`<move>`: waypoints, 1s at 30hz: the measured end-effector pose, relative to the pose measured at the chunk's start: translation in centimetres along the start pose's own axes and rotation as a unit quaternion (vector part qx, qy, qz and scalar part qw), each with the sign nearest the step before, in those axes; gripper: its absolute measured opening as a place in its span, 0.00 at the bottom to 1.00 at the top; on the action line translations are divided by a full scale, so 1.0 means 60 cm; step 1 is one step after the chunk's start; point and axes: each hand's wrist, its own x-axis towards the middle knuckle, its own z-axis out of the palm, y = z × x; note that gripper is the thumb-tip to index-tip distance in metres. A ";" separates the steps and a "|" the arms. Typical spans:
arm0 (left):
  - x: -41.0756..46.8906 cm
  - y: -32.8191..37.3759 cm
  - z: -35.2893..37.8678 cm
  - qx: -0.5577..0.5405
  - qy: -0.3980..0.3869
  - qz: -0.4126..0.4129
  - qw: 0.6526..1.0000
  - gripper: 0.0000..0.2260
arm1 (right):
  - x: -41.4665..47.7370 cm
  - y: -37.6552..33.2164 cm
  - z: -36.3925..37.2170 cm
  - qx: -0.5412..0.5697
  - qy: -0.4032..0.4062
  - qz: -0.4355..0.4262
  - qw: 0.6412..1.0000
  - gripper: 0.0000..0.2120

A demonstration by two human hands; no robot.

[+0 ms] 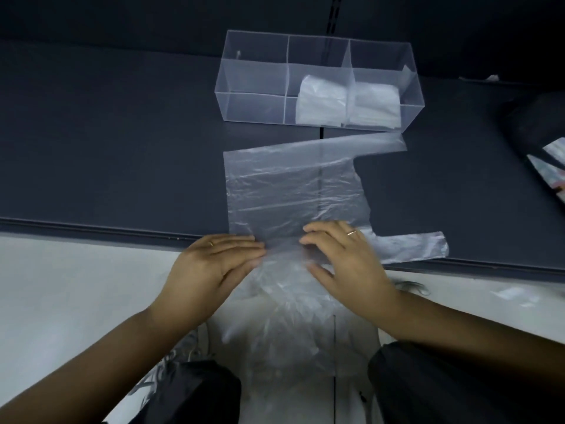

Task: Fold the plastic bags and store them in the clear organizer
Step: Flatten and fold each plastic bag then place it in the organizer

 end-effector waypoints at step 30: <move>0.158 -0.127 -0.035 0.041 0.131 -0.306 0.942 0.08 | 0.124 0.246 -0.116 0.130 0.043 0.369 0.919 0.14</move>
